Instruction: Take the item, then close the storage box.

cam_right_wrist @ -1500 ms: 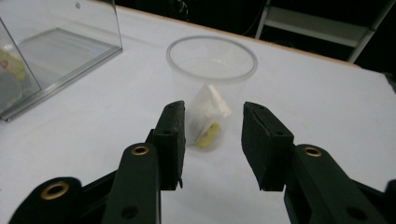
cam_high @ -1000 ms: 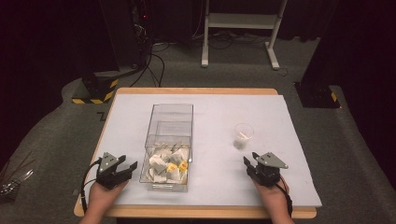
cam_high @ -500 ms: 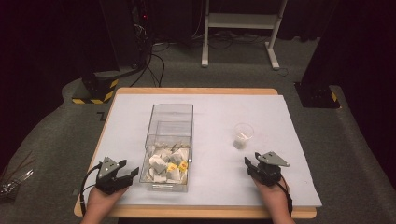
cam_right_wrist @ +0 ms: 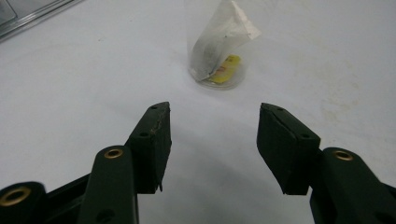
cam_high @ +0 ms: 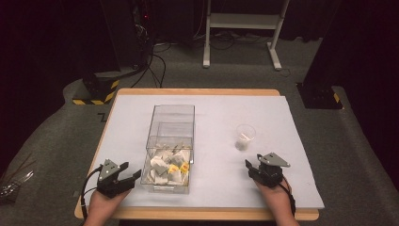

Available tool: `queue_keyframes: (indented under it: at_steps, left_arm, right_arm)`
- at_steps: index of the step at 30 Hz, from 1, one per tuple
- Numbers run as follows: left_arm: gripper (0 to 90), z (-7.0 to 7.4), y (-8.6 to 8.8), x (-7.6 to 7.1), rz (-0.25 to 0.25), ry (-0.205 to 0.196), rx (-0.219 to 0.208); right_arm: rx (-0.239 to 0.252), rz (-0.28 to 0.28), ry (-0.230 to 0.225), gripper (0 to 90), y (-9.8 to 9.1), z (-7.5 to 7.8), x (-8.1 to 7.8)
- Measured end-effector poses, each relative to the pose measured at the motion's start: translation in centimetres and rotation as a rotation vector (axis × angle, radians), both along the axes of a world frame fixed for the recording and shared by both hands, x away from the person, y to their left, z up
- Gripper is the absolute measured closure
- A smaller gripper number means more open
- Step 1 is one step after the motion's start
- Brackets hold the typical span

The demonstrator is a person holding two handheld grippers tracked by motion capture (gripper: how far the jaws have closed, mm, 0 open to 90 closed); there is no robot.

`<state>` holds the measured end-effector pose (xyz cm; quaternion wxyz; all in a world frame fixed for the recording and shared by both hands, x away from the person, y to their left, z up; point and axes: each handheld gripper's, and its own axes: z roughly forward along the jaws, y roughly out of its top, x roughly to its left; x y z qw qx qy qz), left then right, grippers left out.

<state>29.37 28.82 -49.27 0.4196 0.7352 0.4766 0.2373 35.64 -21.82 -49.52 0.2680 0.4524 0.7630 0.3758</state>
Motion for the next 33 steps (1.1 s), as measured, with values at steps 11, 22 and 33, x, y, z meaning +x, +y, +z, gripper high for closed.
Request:
queue_keyframes:
  at_steps: [11, 22, 33]
  left_arm:
    - [34.1, 1.1, -0.4, -1.5, -0.021, -0.024, 0.008]
    - [34.1, 1.0, -0.9, -2.5, -0.04, -0.028, 0.014]
    - [32.4, 1.0, -0.5, -4.2, -0.043, -0.037, 0.009]
  right_arm:
    - [-0.013, -0.008, 0.011, 45.1, 0.2, -0.2, 0.1]
    - [0.007, -0.017, 0.03, 45.7, -0.2, -0.4, 0.4]
    - [0.009, -0.016, 0.032, 45.8, -0.1, -0.4, 0.3]
